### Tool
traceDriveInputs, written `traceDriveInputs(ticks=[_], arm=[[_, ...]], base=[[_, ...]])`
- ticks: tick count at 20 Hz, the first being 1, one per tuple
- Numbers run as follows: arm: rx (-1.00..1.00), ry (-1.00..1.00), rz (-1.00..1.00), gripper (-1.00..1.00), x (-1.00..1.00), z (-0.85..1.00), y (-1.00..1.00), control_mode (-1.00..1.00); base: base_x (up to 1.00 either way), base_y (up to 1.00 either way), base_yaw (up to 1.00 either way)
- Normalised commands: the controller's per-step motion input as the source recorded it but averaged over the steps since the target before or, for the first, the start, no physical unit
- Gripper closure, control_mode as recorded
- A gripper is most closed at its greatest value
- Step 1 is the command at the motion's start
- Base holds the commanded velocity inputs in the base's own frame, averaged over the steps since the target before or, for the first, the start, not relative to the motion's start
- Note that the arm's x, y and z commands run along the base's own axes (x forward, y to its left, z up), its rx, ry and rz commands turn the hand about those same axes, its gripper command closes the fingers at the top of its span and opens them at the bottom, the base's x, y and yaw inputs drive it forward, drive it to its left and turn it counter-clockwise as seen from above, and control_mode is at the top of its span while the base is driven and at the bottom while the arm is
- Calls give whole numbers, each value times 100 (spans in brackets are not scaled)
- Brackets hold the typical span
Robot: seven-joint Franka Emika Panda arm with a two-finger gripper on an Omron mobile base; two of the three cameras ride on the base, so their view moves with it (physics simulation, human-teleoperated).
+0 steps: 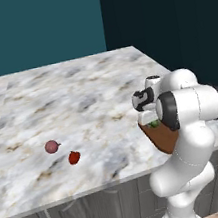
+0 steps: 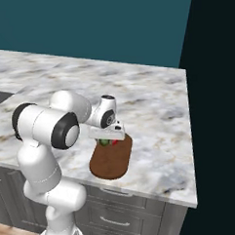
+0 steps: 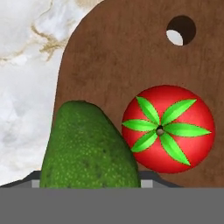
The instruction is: Place the avocado, onion, tomato, and bell pepper on the cutting board.
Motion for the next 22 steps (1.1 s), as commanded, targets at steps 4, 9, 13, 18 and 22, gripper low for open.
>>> traceDriveInputs(ticks=[4, 9, 13, 18, 22], arm=[[0, -1, 0, -100, -4, -21, -16, -100], [0, -2, -1, -100, -1, -6, -16, -100], [0, 1, -9, -100, -8, 13, -3, -100], [3, 0, -12, -100, -17, 41, 0, -100], [6, -12, -6, -100, -13, 34, 12, -100]], base=[[0, 0, 0], [0, 0, 0], [0, 0, 0], [0, 0, 0], [0, 0, 0]])
